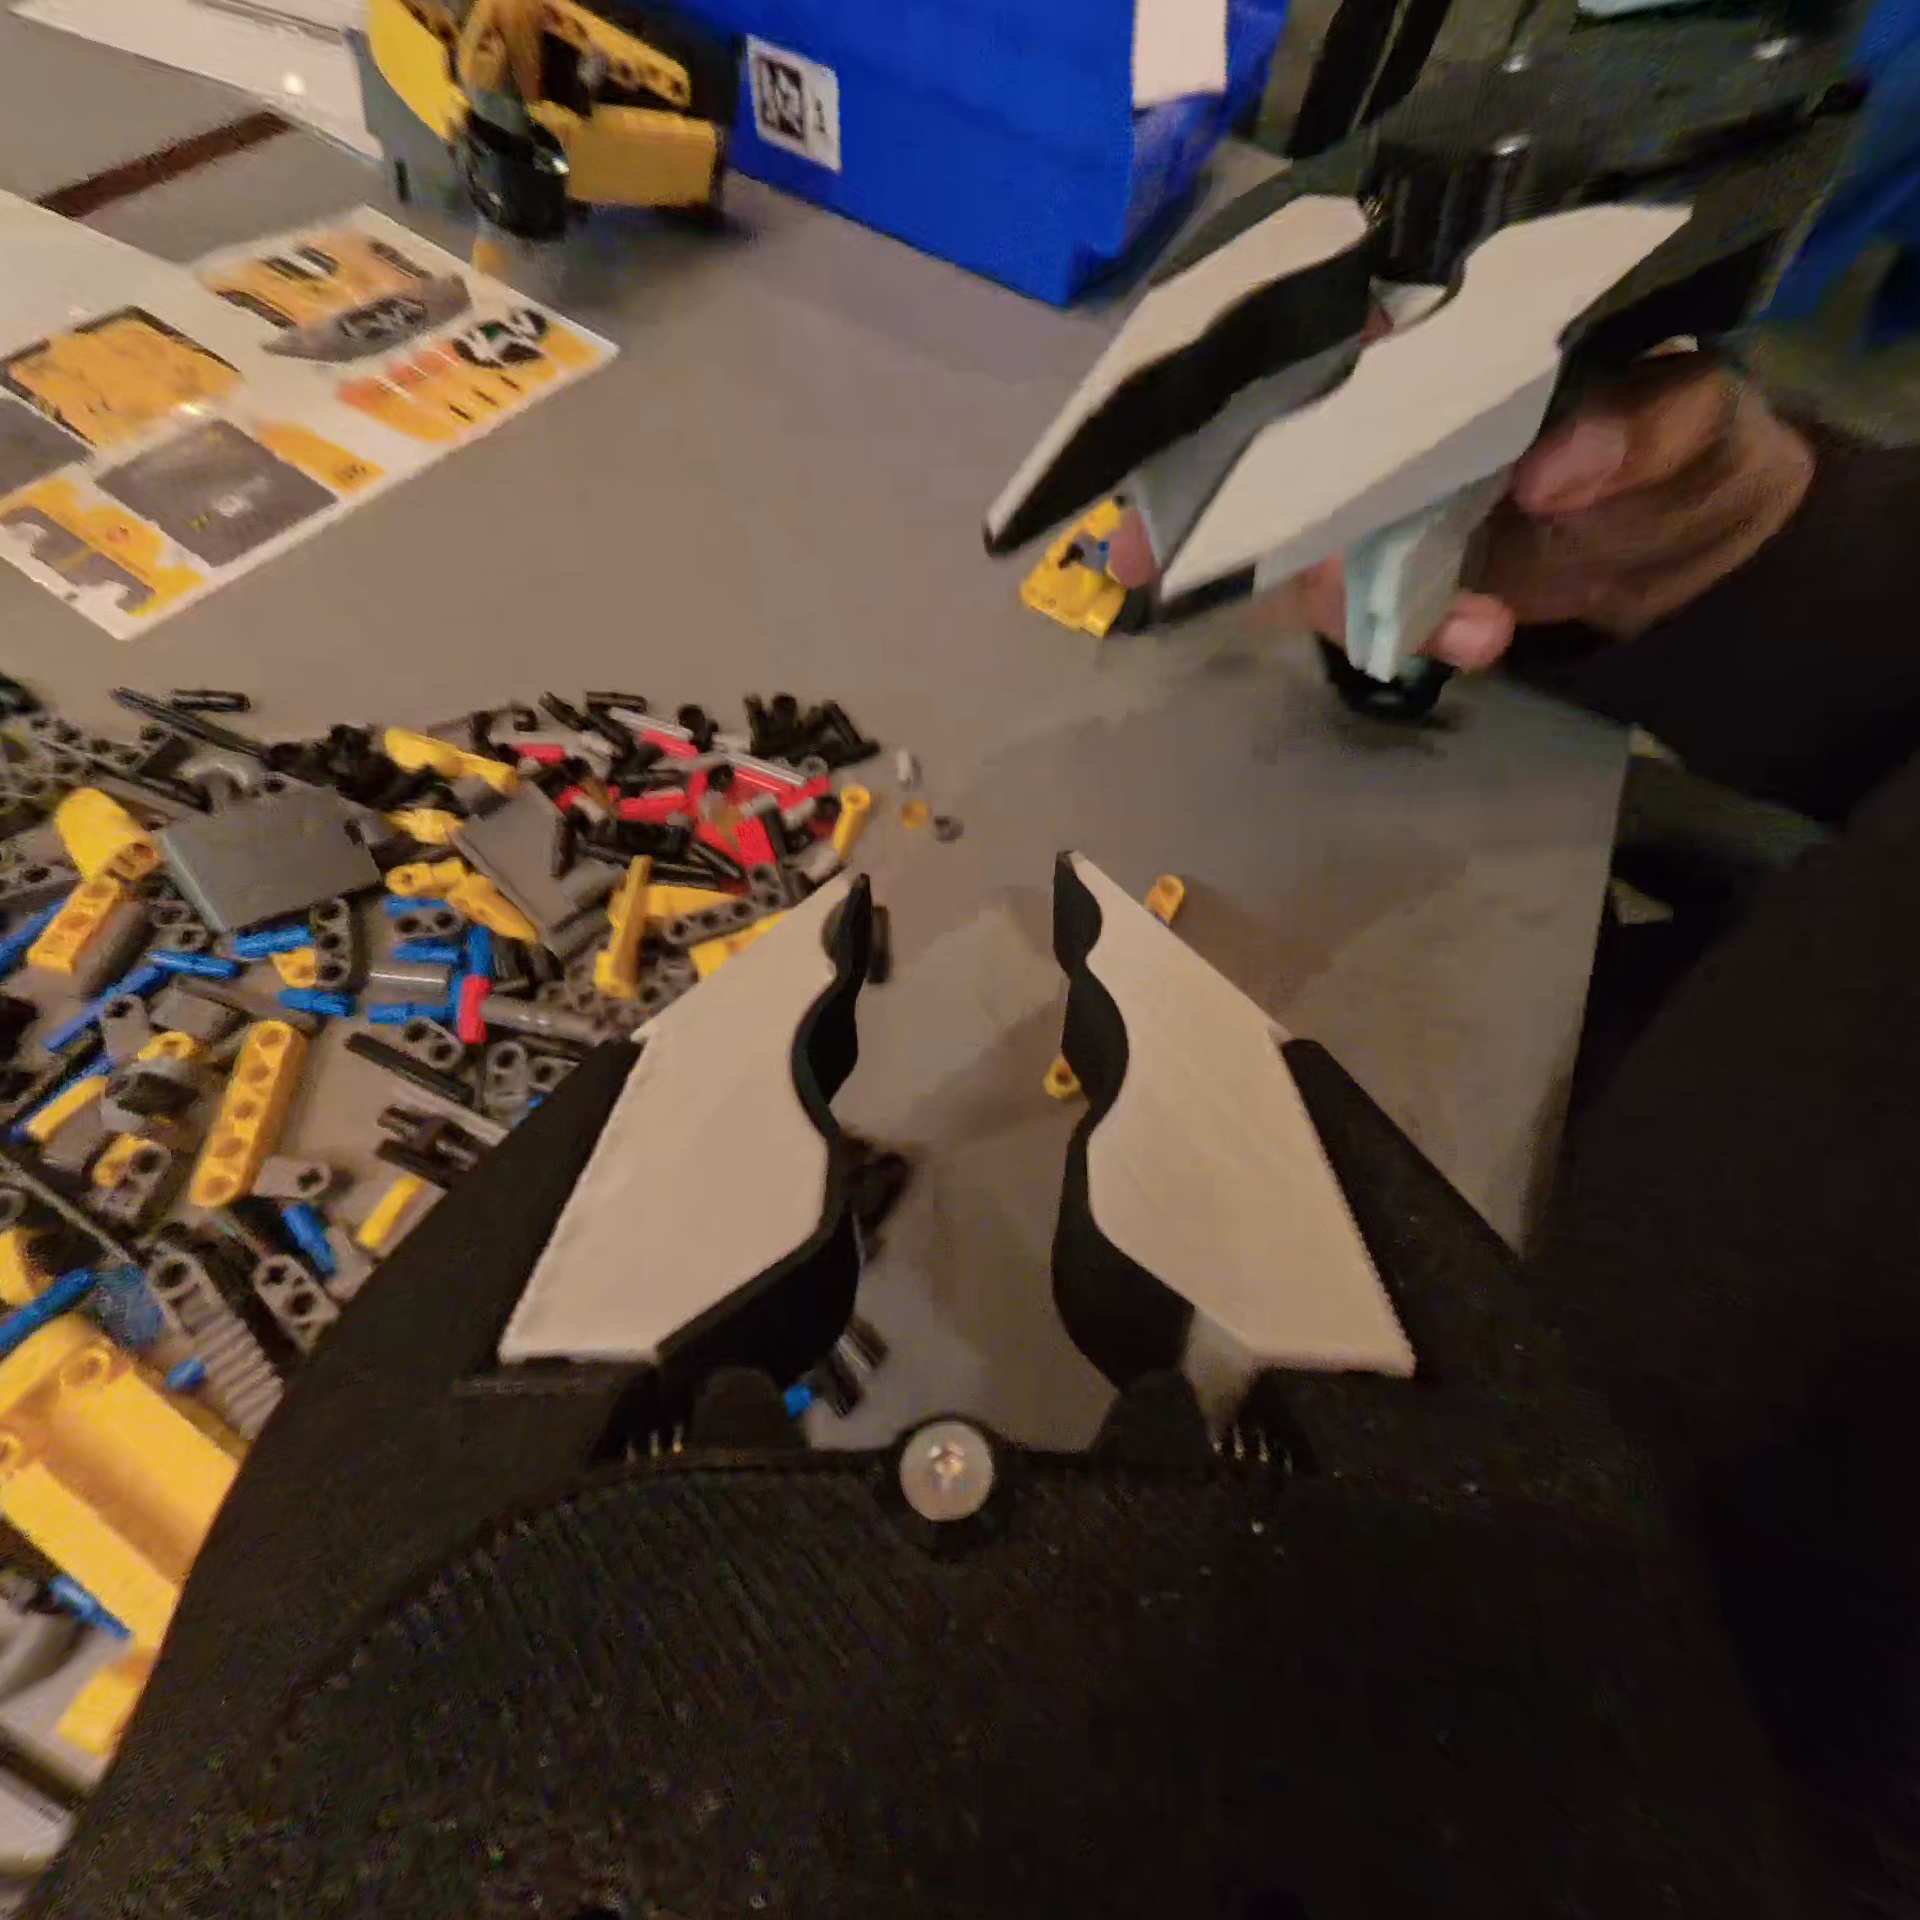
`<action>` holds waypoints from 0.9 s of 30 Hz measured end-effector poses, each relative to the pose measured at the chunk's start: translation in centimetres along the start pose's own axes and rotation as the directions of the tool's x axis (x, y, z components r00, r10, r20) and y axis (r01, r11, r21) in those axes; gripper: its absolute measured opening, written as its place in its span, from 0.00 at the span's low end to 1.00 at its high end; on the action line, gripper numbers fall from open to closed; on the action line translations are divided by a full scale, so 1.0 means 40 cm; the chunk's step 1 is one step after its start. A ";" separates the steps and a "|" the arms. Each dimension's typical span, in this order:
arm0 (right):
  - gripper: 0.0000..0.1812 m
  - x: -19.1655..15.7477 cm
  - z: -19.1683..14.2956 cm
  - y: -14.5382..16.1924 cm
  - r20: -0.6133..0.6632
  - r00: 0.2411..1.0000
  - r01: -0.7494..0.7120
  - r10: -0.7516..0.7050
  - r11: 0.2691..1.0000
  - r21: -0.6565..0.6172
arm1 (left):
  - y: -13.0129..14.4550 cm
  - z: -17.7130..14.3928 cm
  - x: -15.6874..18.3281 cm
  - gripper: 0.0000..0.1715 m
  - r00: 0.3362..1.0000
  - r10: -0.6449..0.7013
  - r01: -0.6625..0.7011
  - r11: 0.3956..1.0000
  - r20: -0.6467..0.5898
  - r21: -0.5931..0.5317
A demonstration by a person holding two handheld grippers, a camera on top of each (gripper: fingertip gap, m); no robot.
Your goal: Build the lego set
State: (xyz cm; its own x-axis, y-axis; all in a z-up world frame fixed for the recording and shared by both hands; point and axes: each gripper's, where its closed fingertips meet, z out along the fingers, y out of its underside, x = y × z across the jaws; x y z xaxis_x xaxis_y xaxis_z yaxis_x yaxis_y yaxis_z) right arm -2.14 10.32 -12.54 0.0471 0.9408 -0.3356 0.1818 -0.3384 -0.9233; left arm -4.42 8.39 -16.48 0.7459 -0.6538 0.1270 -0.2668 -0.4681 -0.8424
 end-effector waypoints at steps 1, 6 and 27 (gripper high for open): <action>0.18 -0.011 -0.008 0.046 0.005 1.000 0.004 -0.004 0.997 -0.079 | 0.009 0.003 0.021 0.19 1.000 0.003 -0.003 1.000 -0.022 -0.011; 0.19 -0.019 -0.040 0.219 -0.017 0.981 0.171 -0.194 0.901 -0.398 | 0.067 0.032 0.076 0.20 0.989 -0.053 0.038 0.994 -0.139 -0.104; 0.17 -0.013 -0.079 0.247 0.117 0.353 0.855 -0.928 0.269 -0.443 | 0.084 0.026 0.112 0.26 0.979 -0.093 0.074 0.991 -0.179 -0.109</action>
State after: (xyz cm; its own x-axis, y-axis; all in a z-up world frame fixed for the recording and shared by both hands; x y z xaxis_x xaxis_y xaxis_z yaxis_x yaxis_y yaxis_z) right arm 2.72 6.55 -20.90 -0.2672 0.6441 0.7168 0.5247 0.7211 -0.4524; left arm -1.36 4.51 -19.30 0.6461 -0.7034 0.2962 -0.2760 -0.5772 -0.7685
